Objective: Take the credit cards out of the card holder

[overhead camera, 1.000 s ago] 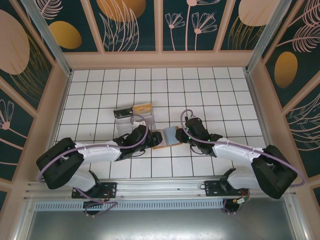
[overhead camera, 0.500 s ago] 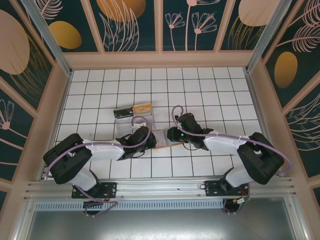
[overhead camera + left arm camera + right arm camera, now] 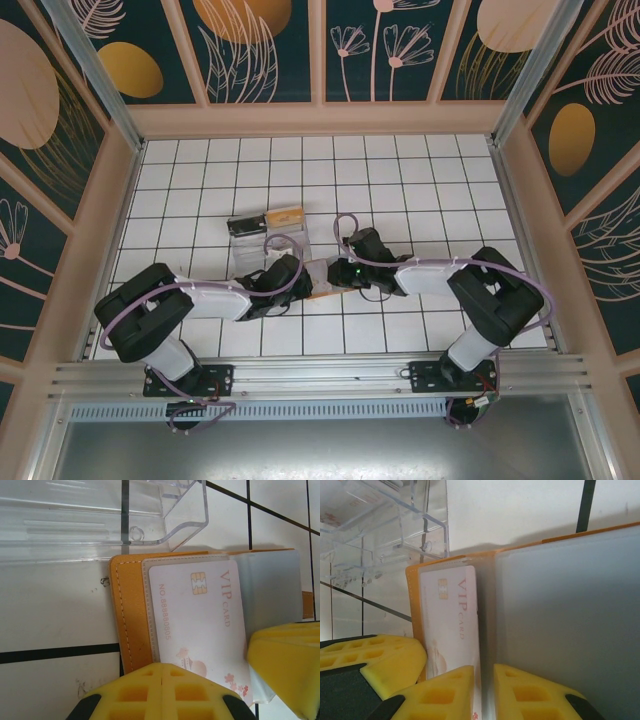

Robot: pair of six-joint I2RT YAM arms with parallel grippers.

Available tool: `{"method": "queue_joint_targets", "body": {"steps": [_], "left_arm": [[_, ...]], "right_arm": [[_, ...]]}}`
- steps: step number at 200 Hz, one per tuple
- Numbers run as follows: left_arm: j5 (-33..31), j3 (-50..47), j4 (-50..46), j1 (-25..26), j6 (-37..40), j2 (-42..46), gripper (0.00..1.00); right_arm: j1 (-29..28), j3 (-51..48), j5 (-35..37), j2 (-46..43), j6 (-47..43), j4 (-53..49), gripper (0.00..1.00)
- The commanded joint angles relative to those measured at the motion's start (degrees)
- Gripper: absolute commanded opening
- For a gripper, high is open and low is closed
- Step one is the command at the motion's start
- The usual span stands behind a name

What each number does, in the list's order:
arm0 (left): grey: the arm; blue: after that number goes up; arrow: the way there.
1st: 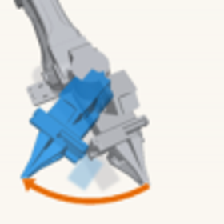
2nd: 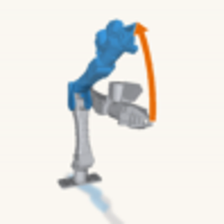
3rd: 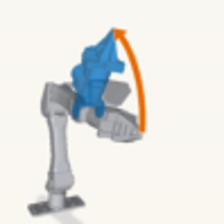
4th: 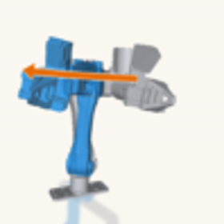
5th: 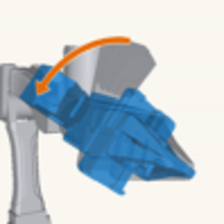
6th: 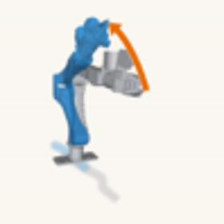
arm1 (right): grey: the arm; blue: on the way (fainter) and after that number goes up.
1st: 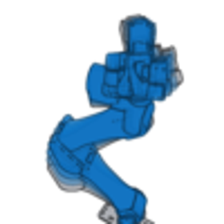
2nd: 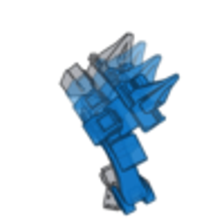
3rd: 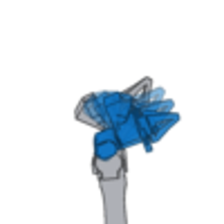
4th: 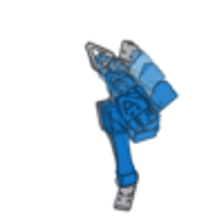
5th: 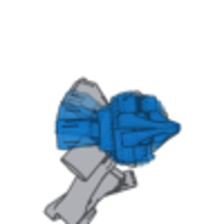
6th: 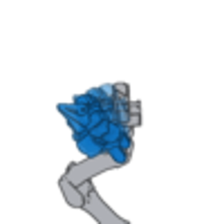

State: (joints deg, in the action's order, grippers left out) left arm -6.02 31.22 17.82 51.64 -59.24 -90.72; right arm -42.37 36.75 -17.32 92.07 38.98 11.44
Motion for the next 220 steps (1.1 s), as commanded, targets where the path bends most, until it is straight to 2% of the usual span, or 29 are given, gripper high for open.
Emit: {"method": "queue_joint_targets", "body": {"steps": [1, 34, 53, 68, 101, 220], "left_arm": [[0.7, -1.1, 0.2, -0.3, -0.7, -1.2, 0.03], [1.0, -1.3, 0.5, -0.3, -0.9, -1.3, 0.02], [0.9, -1.3, 0.2, -0.2, -0.8, -1.1, 0.01], [0.7, -1.3, -0.3, -0.3, -0.9, -0.9, 0.00], [-0.6, -0.5, -3.4, -0.4, -1.4, -1.4, 0.00], [-0.9, 0.0, -5.2, -0.3, -1.8, -2.4, 0.00]], "right_arm": [[-0.1, 1.3, -2.0, 1.0, 1.1, 2.3, 0.20], [-0.1, 1.7, -2.7, 2.1, 1.3, 2.5, 0.19], [0.2, 1.3, -2.6, 1.9, 1.6, 2.6, 0.14], [0.3, 1.0, -2.5, 1.7, 1.6, 2.6, 0.06], [1.2, -0.3, -2.4, 1.2, 1.7, 2.0, 0.00], [5.3, -4.1, -2.3, -3.1, -0.2, 0.3, 0.00]]}}
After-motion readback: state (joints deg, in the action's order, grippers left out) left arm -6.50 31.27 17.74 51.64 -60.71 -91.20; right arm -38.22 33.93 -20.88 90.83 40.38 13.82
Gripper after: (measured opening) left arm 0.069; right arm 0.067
